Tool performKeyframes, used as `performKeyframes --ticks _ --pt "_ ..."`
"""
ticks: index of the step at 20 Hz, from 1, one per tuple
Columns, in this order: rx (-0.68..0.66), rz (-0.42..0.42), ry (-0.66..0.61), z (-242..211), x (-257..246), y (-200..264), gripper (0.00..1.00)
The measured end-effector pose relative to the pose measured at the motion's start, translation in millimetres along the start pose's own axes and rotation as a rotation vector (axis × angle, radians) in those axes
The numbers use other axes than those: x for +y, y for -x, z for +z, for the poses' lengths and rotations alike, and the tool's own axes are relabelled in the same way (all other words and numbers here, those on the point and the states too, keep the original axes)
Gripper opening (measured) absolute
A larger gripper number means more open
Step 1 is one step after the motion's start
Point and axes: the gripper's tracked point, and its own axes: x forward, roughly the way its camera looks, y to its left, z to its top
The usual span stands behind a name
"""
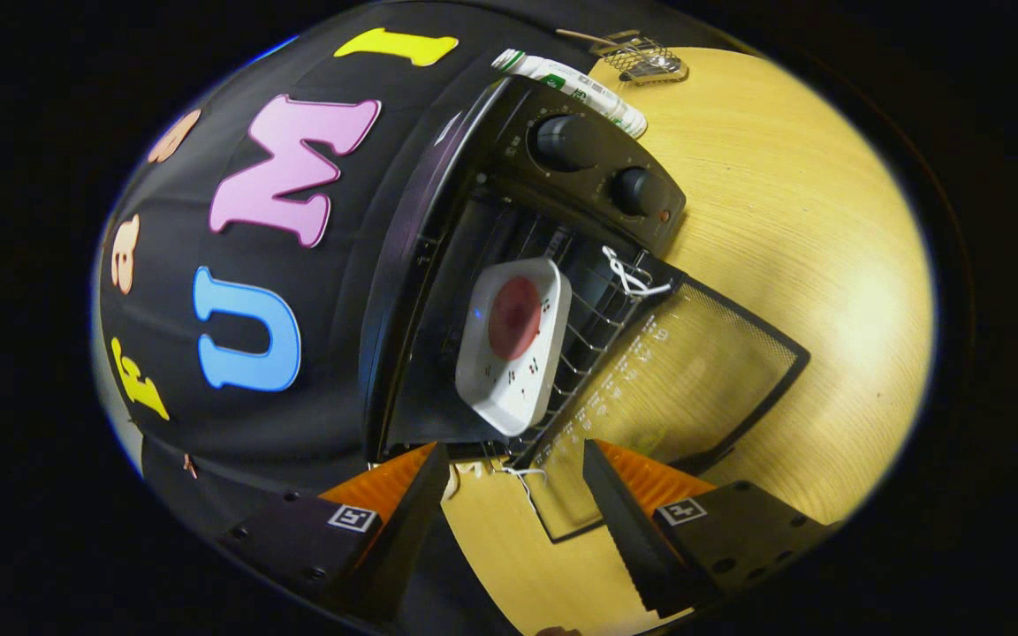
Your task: Open the toaster oven, put the food inside, and close the toaster oven door.
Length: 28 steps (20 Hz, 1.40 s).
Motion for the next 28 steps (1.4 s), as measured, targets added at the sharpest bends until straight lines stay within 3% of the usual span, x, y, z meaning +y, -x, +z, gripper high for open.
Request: performKeyframes --ticks 4,7,9,12,14,28 --pt "-0.007 -0.017 0.159 -8 -2 29 0.98" --pt "-0.025 -0.045 0.416 -15 -10 43 0.98" --pt "-0.025 -0.131 0.613 -19 -25 55 0.98" --pt "-0.083 -0.185 0.909 -16 -28 64 0.99" --pt "-0.091 -0.227 1.035 -20 -36 68 0.99" --pt "0.049 -0.473 0.949 -49 -118 12 0.99"
